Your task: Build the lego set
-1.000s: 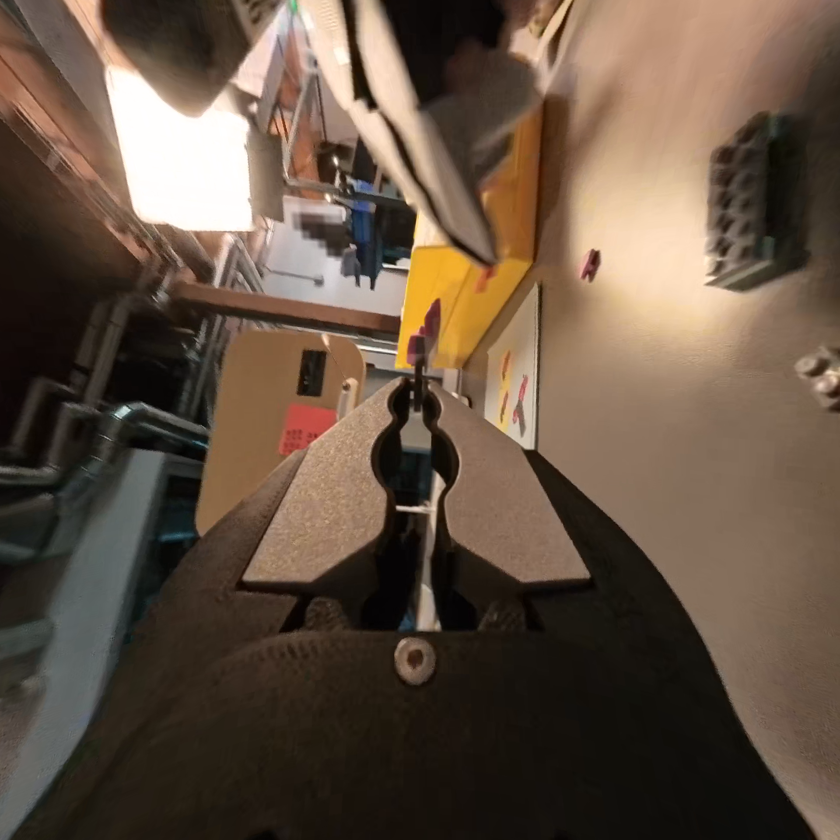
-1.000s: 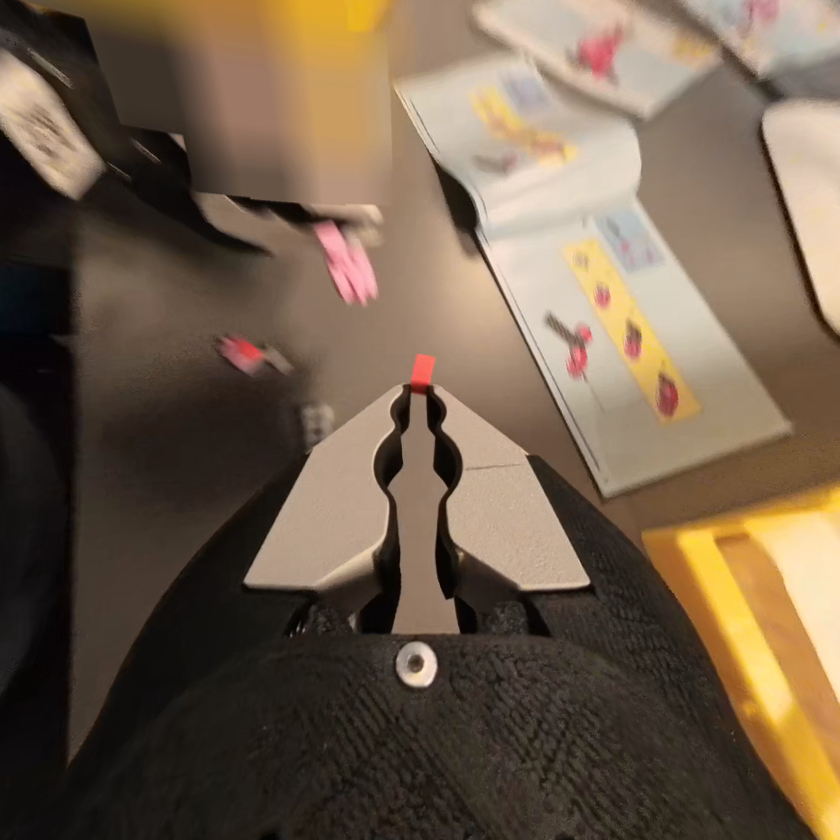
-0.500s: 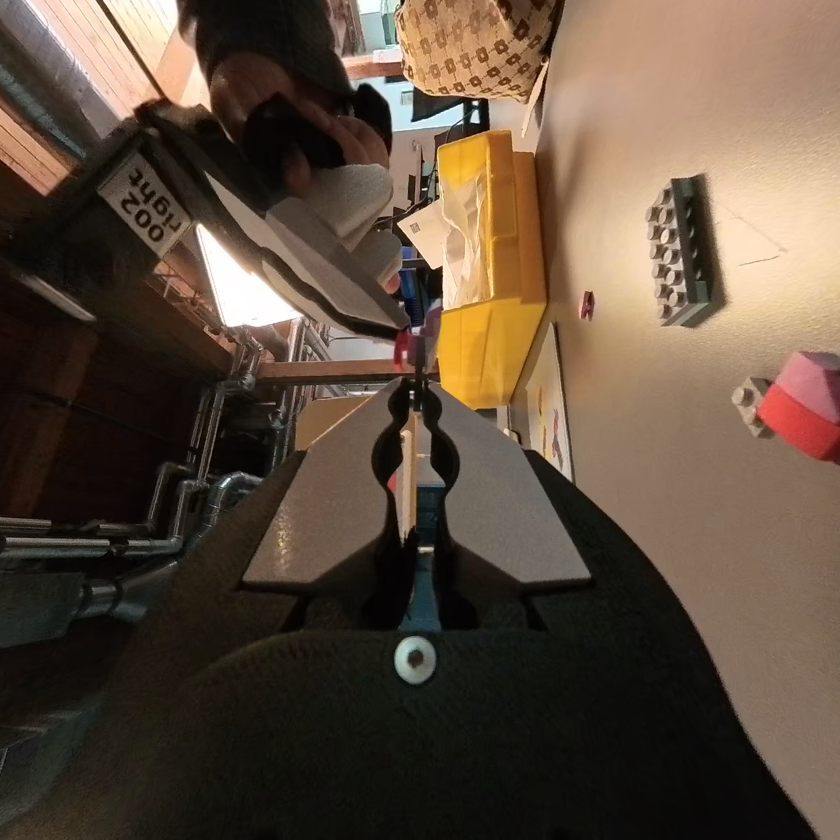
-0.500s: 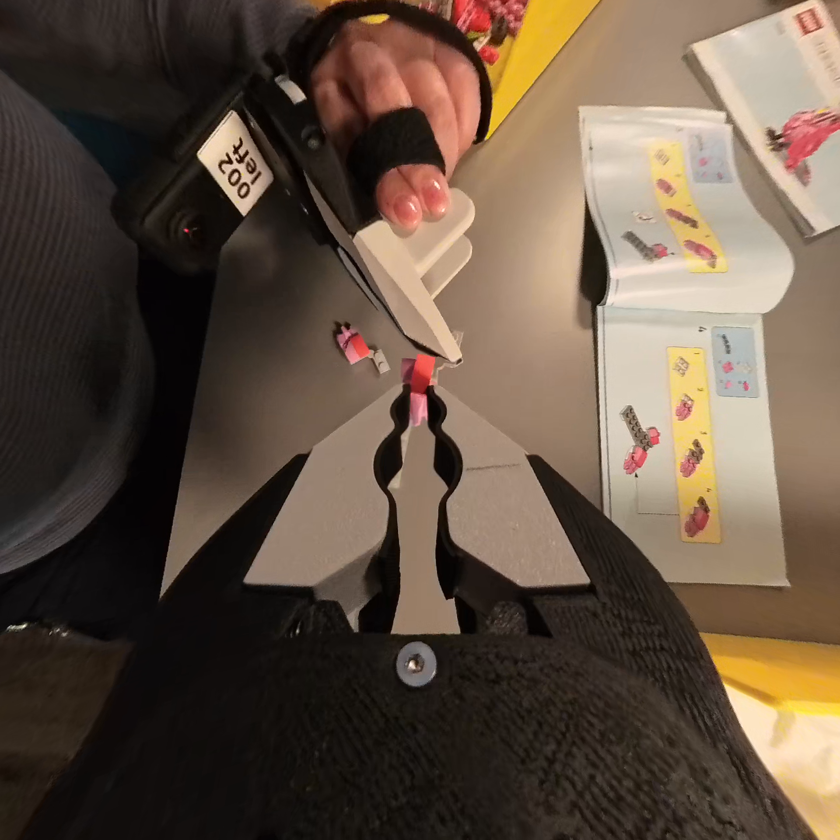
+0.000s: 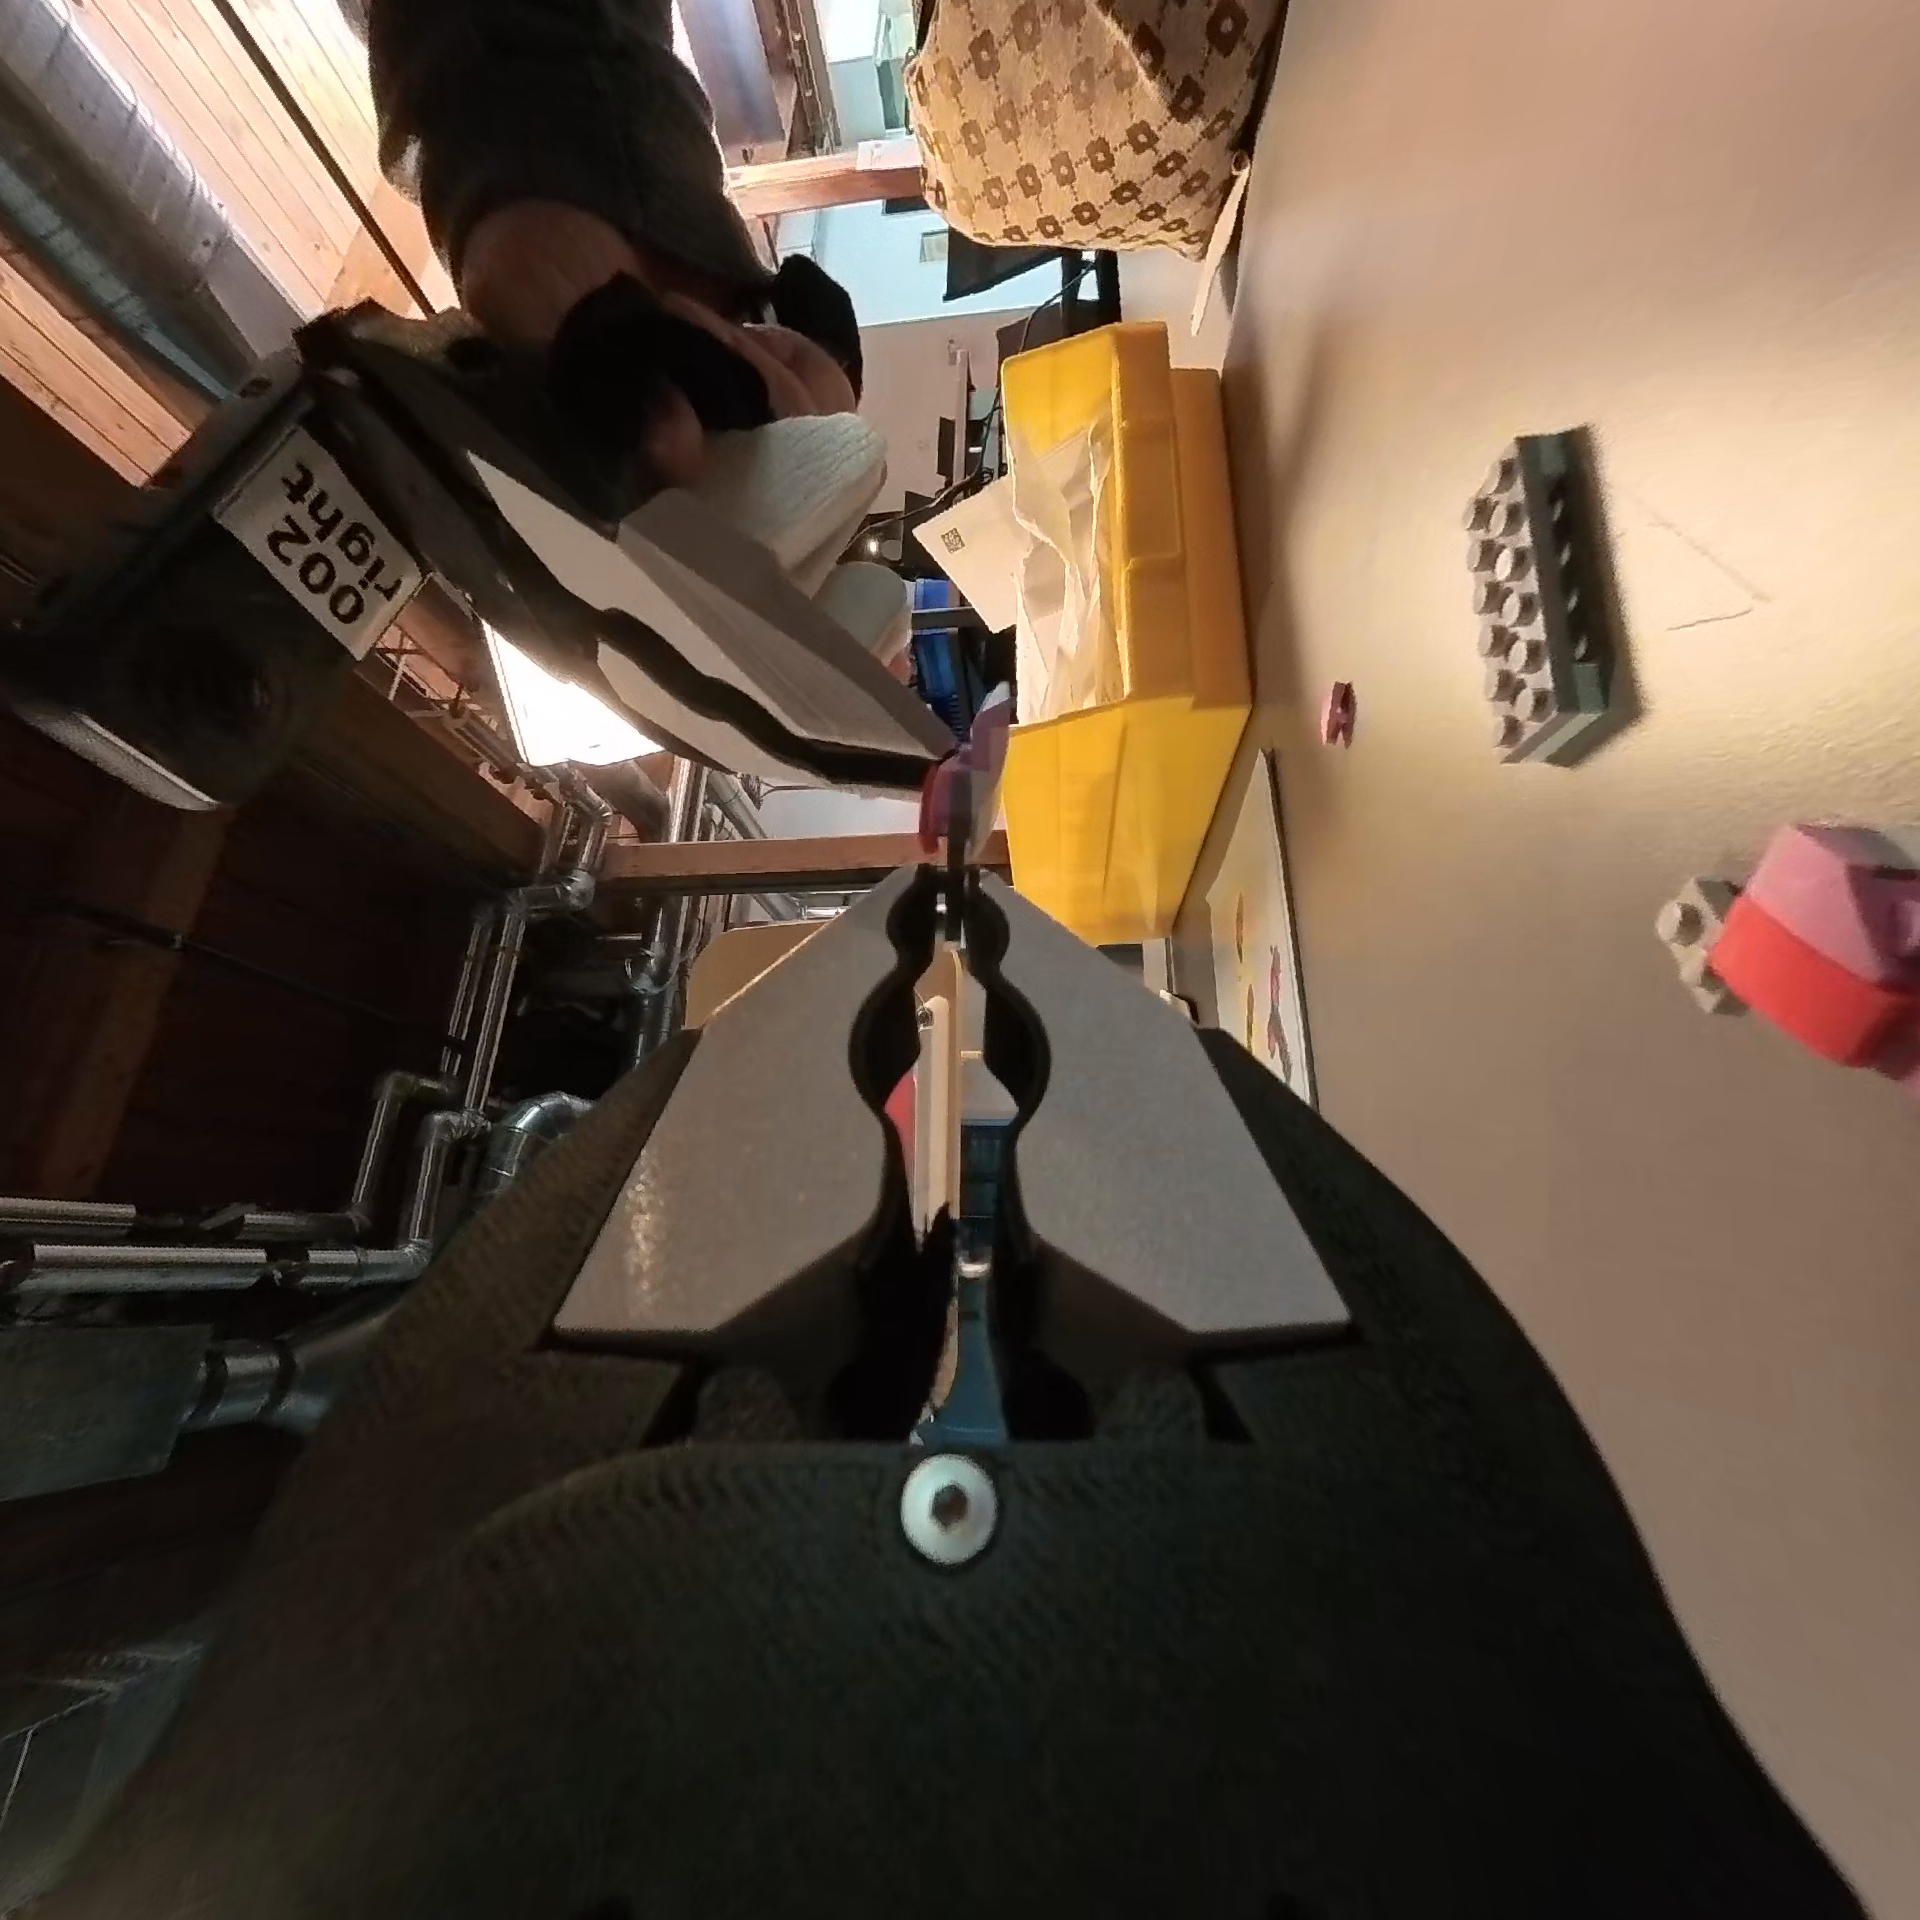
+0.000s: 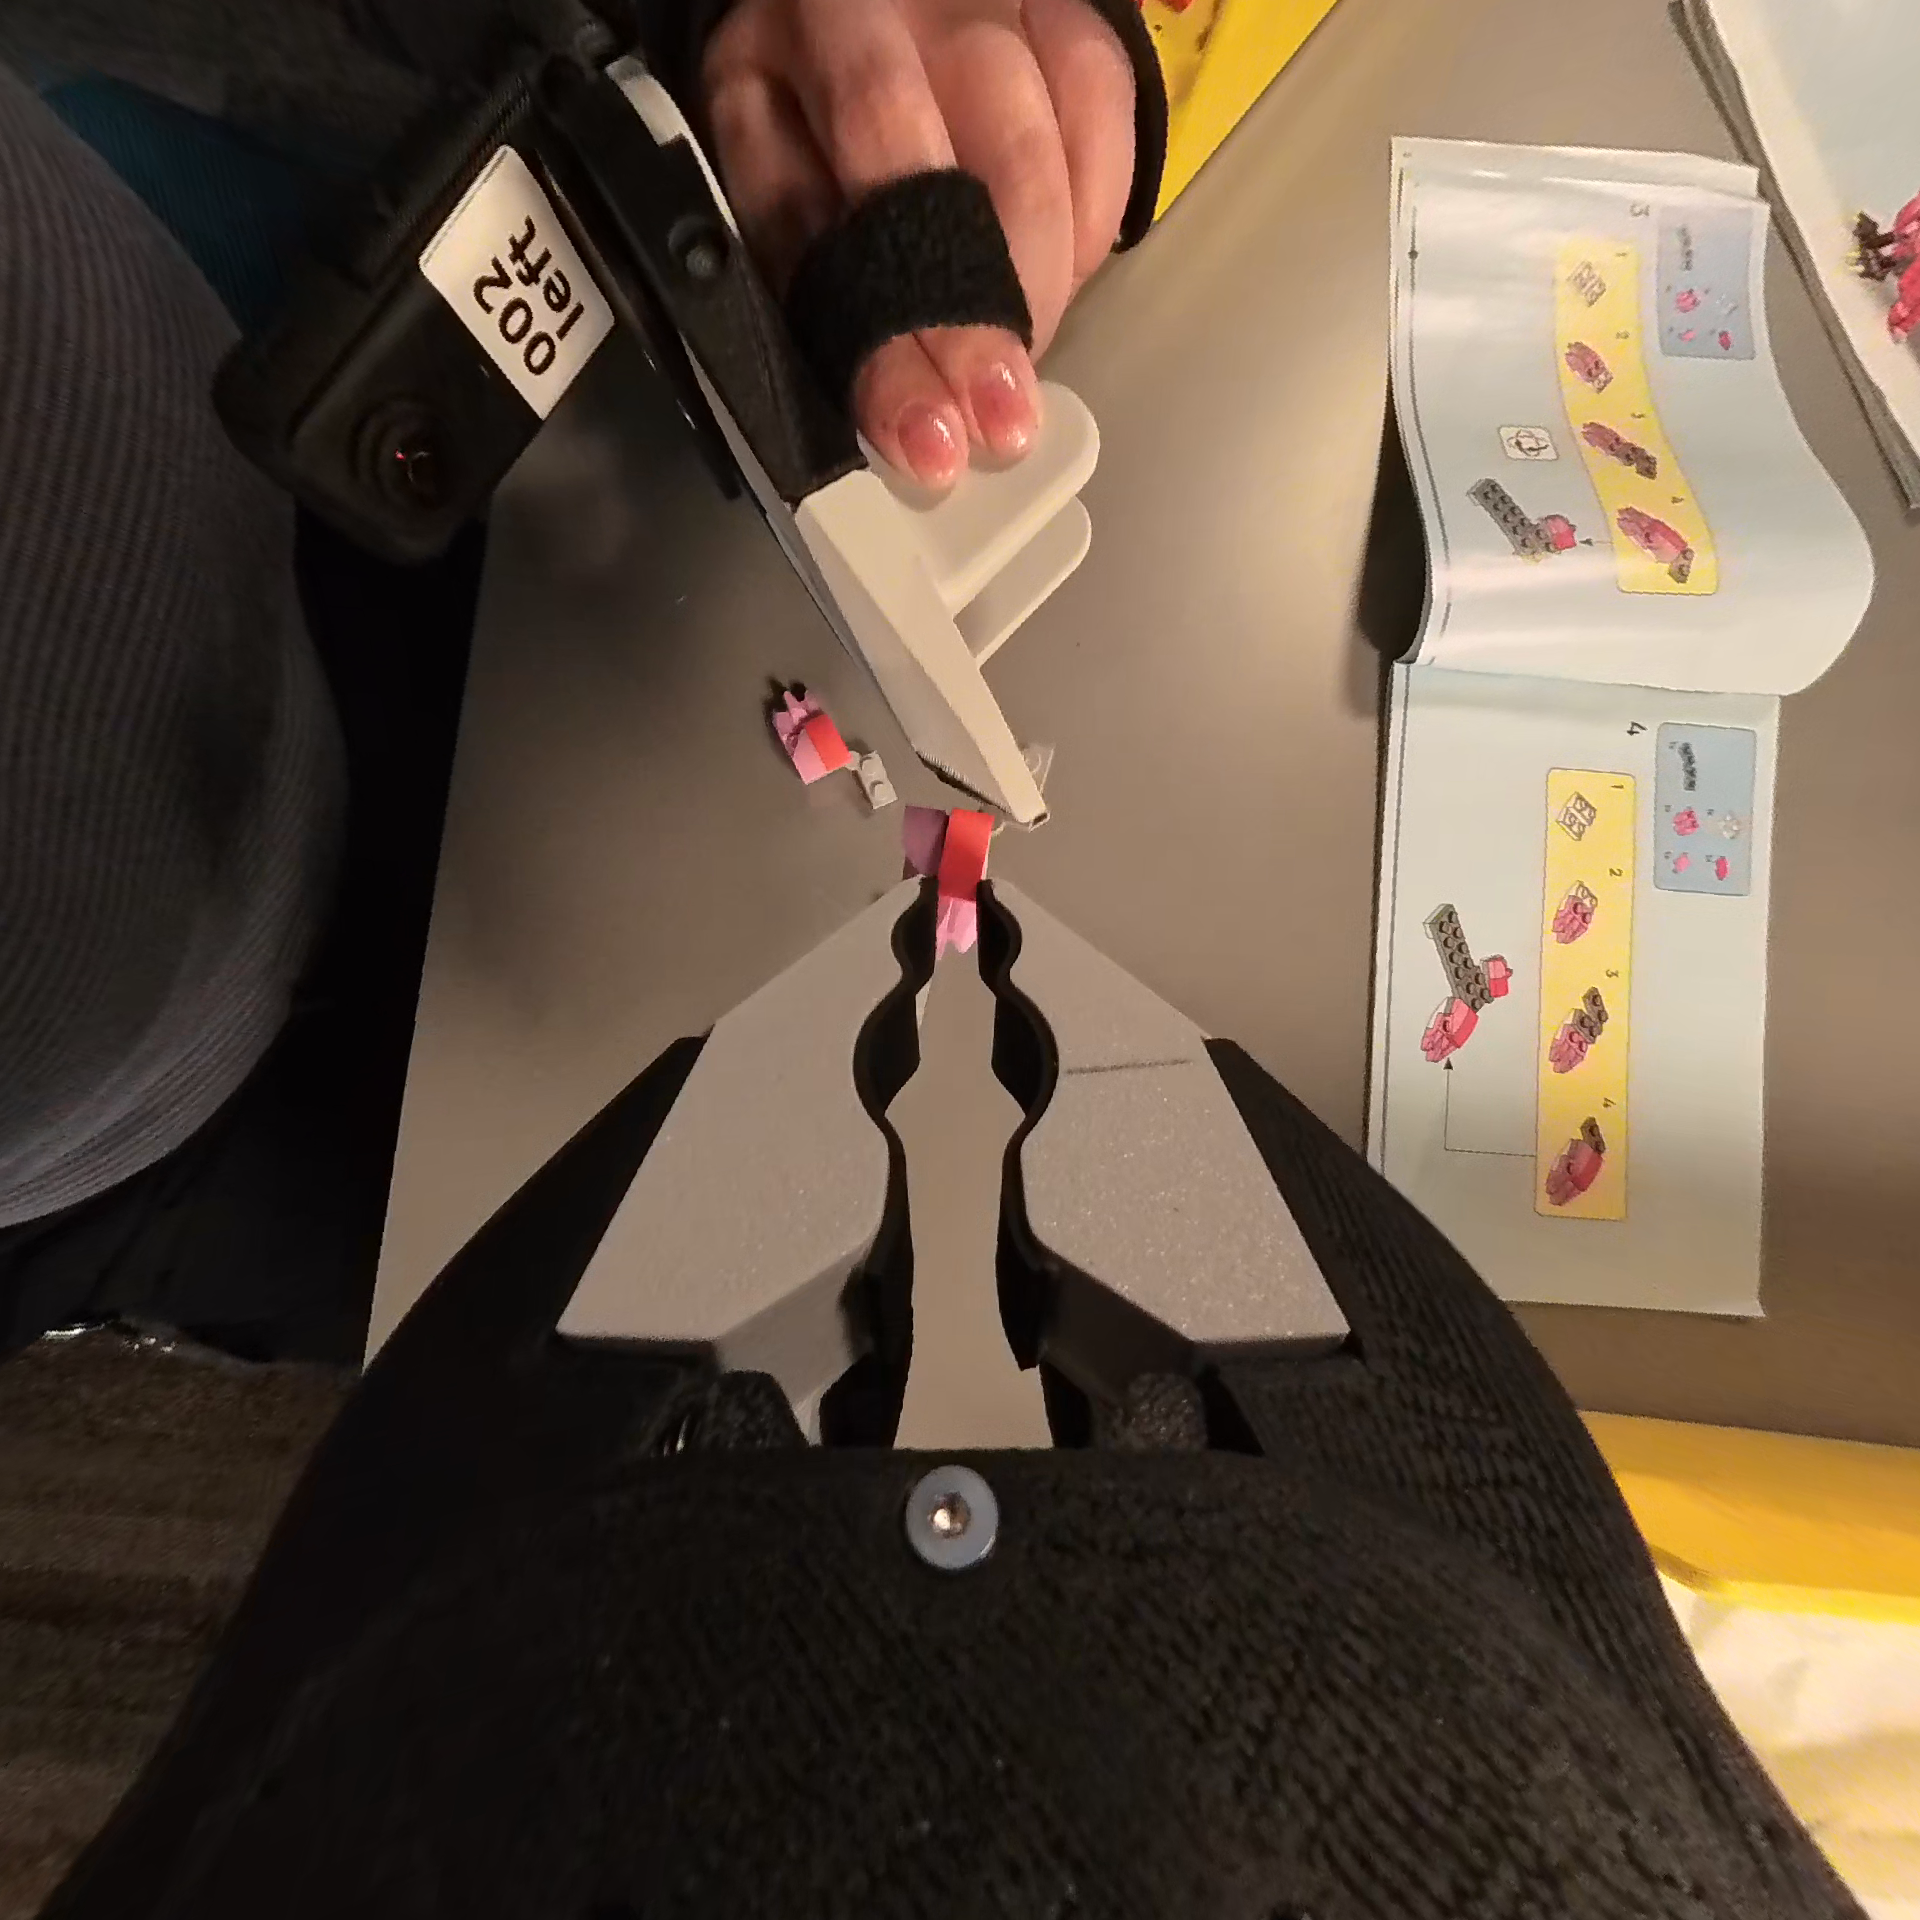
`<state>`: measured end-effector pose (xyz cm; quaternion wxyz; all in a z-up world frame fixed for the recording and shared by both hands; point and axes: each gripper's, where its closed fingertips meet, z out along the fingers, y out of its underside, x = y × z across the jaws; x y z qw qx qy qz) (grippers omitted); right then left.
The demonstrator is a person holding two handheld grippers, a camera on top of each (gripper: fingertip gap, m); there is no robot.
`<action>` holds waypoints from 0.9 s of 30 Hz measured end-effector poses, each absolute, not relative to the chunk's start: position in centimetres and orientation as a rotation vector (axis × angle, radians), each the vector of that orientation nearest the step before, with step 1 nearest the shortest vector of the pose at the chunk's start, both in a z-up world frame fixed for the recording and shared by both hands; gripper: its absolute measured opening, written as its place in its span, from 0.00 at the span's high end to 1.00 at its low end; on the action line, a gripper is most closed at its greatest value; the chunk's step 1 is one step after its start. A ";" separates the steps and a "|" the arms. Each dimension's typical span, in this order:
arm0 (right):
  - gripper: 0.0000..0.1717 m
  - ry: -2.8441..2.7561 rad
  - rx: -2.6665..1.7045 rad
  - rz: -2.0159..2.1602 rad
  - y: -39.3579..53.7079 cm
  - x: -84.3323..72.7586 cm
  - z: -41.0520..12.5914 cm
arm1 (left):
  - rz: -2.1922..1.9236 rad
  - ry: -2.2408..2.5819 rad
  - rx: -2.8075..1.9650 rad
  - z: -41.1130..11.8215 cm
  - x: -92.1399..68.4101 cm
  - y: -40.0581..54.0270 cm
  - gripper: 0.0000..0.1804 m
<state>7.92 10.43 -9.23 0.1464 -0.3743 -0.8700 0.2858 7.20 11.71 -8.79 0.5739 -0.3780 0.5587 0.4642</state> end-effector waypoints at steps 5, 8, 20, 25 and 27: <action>0.97 -2.503 -1.079 0.824 10.4 8.0 -9.3 | 1.088 1.311 -0.884 -8.8 7.3 11.7 0.98; 0.97 -2.501 -1.078 0.819 10.4 8.0 -9.3 | 1.088 1.309 -0.885 -8.8 7.3 11.6 0.98; 0.86 -2.389 -1.023 0.802 10.5 7.6 -8.8 | 1.084 1.288 -0.930 -8.8 6.7 11.9 0.98; 0.65 -2.135 -0.753 0.492 11.5 6.3 -8.6 | 1.070 1.246 -1.007 -8.7 5.7 12.4 0.98; 0.64 -2.035 -0.589 0.266 11.7 6.0 -8.8 | 1.061 1.233 -1.032 -8.7 5.4 12.5 0.98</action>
